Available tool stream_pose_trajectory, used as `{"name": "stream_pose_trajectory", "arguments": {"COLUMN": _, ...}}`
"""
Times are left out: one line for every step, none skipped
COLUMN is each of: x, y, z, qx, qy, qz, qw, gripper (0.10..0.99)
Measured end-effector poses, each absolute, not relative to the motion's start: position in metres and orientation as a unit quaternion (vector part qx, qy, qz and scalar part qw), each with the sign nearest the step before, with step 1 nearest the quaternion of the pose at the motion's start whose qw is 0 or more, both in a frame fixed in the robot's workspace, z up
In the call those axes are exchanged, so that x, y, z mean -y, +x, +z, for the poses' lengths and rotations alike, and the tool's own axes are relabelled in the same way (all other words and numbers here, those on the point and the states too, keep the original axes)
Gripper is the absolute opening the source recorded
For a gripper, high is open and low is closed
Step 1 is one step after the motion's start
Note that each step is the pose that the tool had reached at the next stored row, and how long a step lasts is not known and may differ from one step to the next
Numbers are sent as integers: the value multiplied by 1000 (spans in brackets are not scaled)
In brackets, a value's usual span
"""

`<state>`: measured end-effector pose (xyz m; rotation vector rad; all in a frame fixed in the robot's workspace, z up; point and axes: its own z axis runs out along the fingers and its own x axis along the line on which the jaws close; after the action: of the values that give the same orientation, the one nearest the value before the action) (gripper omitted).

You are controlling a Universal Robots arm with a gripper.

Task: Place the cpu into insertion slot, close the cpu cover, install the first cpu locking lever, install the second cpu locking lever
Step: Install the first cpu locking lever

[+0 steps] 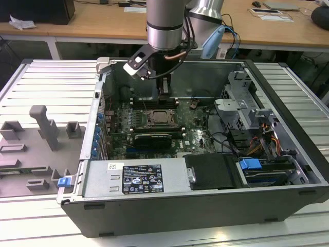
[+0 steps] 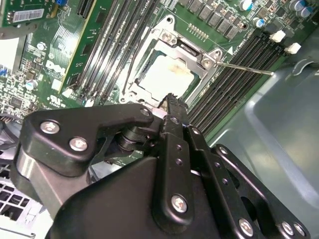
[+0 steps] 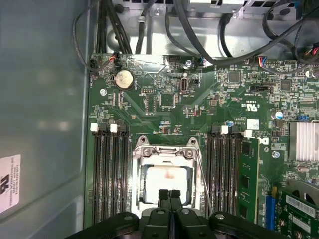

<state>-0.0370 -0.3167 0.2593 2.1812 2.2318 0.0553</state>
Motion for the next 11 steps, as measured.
{"name": "stream_pose_trajectory", "arguments": {"x": 317, "y": -37, "z": 261, "qx": -715, "qy": 699, "qz": 18, "qw": 10, "gripper": 106}}
{"name": "stream_pose_trajectory", "arguments": {"x": 317, "y": -37, "z": 263, "qx": -715, "qy": 699, "qz": 18, "qw": 10, "gripper": 106}}
{"name": "stream_pose_trajectory", "arguments": {"x": 317, "y": -37, "z": 265, "qx": -715, "qy": 699, "qz": 18, "qw": 10, "gripper": 106}}
{"name": "stream_pose_trajectory", "arguments": {"x": 317, "y": -37, "z": 267, "qx": -715, "qy": 699, "qz": 18, "qw": 10, "gripper": 106}}
{"name": "stream_pose_trajectory", "arguments": {"x": 317, "y": -37, "z": 271, "qx": -715, "qy": 699, "qz": 18, "qw": 10, "gripper": 106}}
{"name": "stream_pose_trajectory", "arguments": {"x": 317, "y": -37, "z": 273, "qx": -715, "qy": 699, "qz": 18, "qw": 10, "gripper": 106}}
{"name": "stream_pose_trajectory", "arguments": {"x": 317, "y": -37, "z": 275, "qx": -715, "qy": 699, "qz": 18, "qw": 10, "gripper": 106}}
{"name": "stream_pose_trajectory", "arguments": {"x": 317, "y": -37, "z": 278, "qx": -715, "qy": 699, "qz": 18, "qw": 10, "gripper": 106}}
{"name": "stream_pose_trajectory", "arguments": {"x": 317, "y": -37, "z": 281, "qx": -715, "qy": 699, "qz": 18, "qw": 10, "gripper": 106}}
{"name": "stream_pose_trajectory", "arguments": {"x": 317, "y": -37, "z": 283, "qx": -715, "qy": 699, "qz": 18, "qw": 10, "gripper": 106}}
{"name": "stream_pose_trajectory", "arguments": {"x": 317, "y": -37, "z": 284, "qx": -715, "qy": 699, "qz": 18, "qw": 10, "gripper": 106}}
